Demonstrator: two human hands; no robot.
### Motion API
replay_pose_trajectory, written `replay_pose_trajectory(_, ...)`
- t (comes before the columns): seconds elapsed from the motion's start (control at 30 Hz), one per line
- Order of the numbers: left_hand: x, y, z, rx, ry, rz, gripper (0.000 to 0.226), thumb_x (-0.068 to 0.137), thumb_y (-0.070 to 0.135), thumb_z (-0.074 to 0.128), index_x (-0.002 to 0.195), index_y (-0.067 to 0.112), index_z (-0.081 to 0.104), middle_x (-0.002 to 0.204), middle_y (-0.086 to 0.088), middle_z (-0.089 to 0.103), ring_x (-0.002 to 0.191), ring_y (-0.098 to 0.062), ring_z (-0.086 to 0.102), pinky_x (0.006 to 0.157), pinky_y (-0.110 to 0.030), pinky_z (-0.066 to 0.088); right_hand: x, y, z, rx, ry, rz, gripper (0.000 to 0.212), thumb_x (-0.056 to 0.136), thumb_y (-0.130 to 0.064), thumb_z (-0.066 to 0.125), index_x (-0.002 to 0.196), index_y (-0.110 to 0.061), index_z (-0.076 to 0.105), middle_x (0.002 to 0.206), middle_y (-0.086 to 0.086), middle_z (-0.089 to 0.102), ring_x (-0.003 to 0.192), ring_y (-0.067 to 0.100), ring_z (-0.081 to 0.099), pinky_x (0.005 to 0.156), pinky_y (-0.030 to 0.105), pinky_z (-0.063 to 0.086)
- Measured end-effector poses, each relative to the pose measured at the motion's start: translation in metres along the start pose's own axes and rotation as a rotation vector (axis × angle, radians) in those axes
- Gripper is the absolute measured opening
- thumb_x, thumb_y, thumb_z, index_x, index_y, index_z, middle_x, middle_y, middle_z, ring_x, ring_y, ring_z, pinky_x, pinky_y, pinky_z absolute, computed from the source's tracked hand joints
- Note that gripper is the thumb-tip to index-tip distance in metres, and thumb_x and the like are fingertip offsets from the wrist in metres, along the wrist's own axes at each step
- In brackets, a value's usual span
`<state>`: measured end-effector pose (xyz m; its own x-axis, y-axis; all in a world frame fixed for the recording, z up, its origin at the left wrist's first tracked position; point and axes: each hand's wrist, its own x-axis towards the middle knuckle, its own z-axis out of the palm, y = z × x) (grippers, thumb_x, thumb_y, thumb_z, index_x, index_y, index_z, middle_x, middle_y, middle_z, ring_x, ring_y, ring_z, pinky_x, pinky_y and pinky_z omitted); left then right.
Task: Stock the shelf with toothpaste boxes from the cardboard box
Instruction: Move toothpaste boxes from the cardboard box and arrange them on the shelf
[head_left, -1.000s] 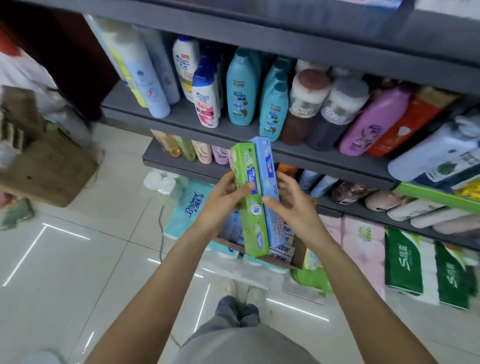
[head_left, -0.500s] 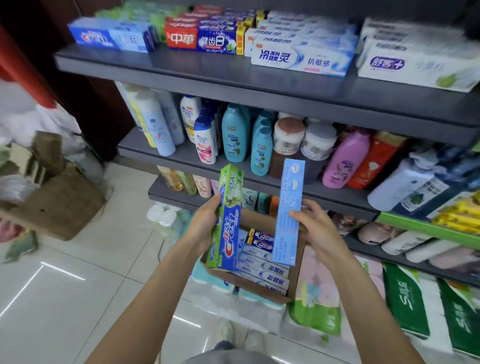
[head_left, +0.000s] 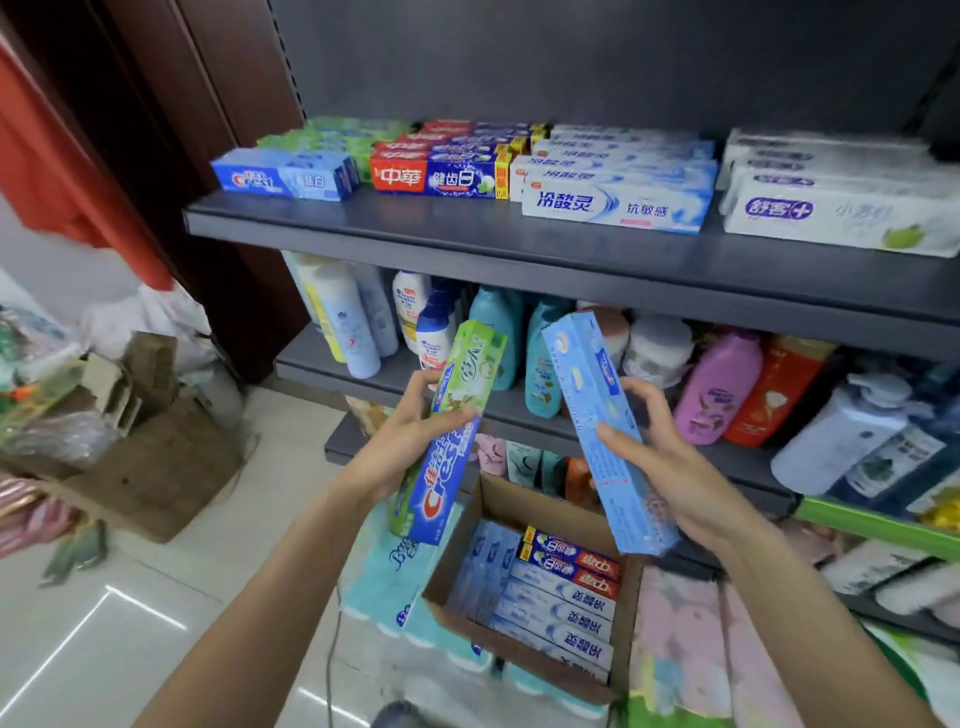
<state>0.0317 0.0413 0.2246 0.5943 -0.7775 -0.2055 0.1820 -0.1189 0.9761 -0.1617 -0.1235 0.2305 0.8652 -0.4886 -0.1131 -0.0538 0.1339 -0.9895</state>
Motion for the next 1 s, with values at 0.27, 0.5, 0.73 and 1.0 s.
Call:
replay_pose_trajectory(0.27, 0.052, 0.074, -0.083, 0.667, 0.028, 0.426, 0.041, 0.086, 0.024, 0.065, 0.123, 0.031, 0.048, 0.107, 0.015, 0.062, 0.096, 0.009, 0.057, 0.085, -0.010, 0.040, 0.065, -0.060, 0.024, -0.045, 0.032, -0.152, 0.047, 0.067, -0.056, 0.070, 0.109, -0.050, 0.050, 0.104, -0.006, 0.068, 0.081, 0.015, 0.067, 0.068, 0.029, 0.055)
replay_pose_trajectory(0.5, 0.164, 0.195, -0.134, 1.309, -0.064, 0.766, 0.072, 0.074, 0.059, 0.055, 0.139, 0.032, 0.042, 0.118, -0.005, 0.054, 0.108, -0.023, 0.052, 0.092, -0.035, 0.043, 0.109, -0.101, 0.048, 0.095, 0.154, -0.154, 0.032, 0.094, -0.017, 0.047, 0.116, -0.038, 0.054, 0.097, -0.004, 0.072, 0.080, 0.024, 0.069, 0.061, 0.030, 0.056)
replay_pose_trajectory(0.73, 0.218, 0.199, -0.171, 1.451, -0.305, 0.853, 0.063, 0.080, 0.049, 0.066, 0.137, 0.034, 0.045, 0.121, 0.000, 0.059, 0.107, -0.021, 0.054, 0.083, -0.032, 0.043, 0.140, -0.117, 0.085, -0.033, 0.160, -0.138, 0.083, 0.023, -0.062, 0.087, 0.099, -0.034, 0.070, 0.087, 0.009, 0.073, 0.068, 0.012, 0.069, 0.051, 0.023, 0.052)
replay_pose_trajectory(1.0, 0.227, 0.197, -0.275, 1.341, -0.334, 0.797, 0.062, 0.077, 0.061, 0.061, 0.133, 0.036, 0.050, 0.095, 0.008, 0.059, 0.089, -0.015, 0.051, 0.082, -0.040, 0.047, 0.200, -0.124, 0.154, -0.046, 0.127, -0.097, 0.059, 0.069, -0.021, 0.067, 0.123, -0.035, 0.046, 0.105, 0.016, 0.069, 0.084, 0.028, 0.070, 0.078, 0.042, 0.058)
